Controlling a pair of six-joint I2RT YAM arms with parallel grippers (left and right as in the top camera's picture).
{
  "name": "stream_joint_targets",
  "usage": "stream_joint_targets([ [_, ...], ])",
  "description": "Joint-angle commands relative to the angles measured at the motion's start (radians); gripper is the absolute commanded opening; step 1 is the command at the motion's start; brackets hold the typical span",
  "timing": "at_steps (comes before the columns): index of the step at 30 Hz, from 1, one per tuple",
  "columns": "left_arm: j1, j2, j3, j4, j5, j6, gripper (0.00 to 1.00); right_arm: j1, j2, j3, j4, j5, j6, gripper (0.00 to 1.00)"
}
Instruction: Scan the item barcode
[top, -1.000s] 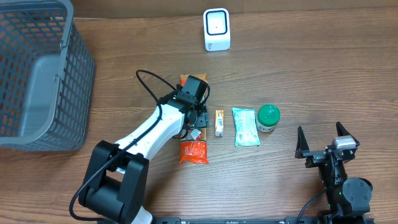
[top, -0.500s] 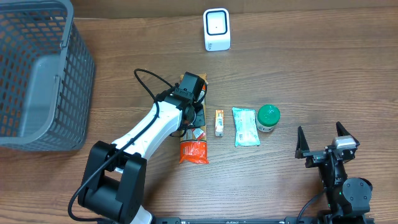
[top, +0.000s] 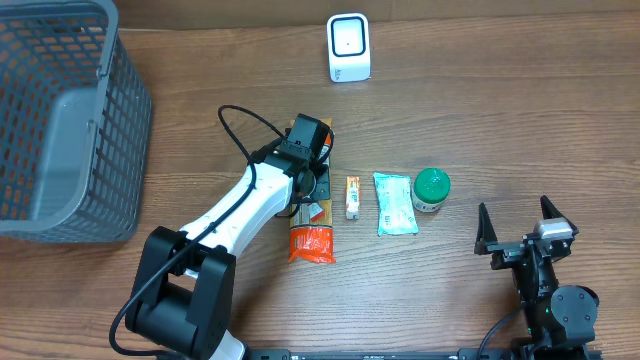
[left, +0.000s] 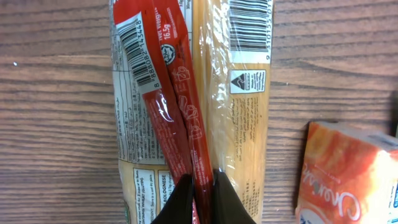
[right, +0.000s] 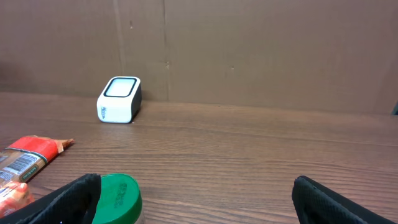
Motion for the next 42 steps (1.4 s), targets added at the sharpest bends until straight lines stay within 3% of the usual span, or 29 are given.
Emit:
stream_joint_targets([
  [1, -0.017, -0.002, 0.008, 0.000, -0.013, 0.105, 0.04, -0.001, -0.007, -0.011, 0.006, 0.010, -0.004, 1.00],
  [18, -0.040, -0.002, 0.004, -0.058, -0.013, 0.114, 0.05, -0.001, -0.007, -0.011, 0.006, 0.009, -0.004, 1.00],
  [21, -0.040, -0.002, 0.002, -0.086, -0.013, 0.108, 0.21, -0.001, -0.007, -0.011, 0.006, 0.010, -0.004, 1.00],
  [28, -0.040, -0.002, -0.017, -0.070, -0.013, 0.108, 0.24, -0.001, -0.007, -0.011, 0.006, 0.010, -0.004, 1.00],
  [31, -0.040, -0.002, -0.017, -0.068, -0.014, 0.108, 0.30, -0.001, -0.007, -0.011, 0.006, 0.009, -0.004, 1.00],
  [37, -0.012, -0.002, -0.005, -0.051, -0.032, 0.046, 0.29, -0.001, -0.007, -0.011, 0.006, 0.010, -0.004, 1.00],
  [40, -0.006, -0.002, -0.005, -0.050, -0.040, 0.029, 0.19, -0.001, -0.007, -0.011, 0.006, 0.010, -0.004, 1.00],
  [42, -0.006, -0.002, -0.006, -0.052, -0.040, 0.028, 0.18, -0.001, -0.007, -0.011, 0.006, 0.010, -0.005, 1.00],
])
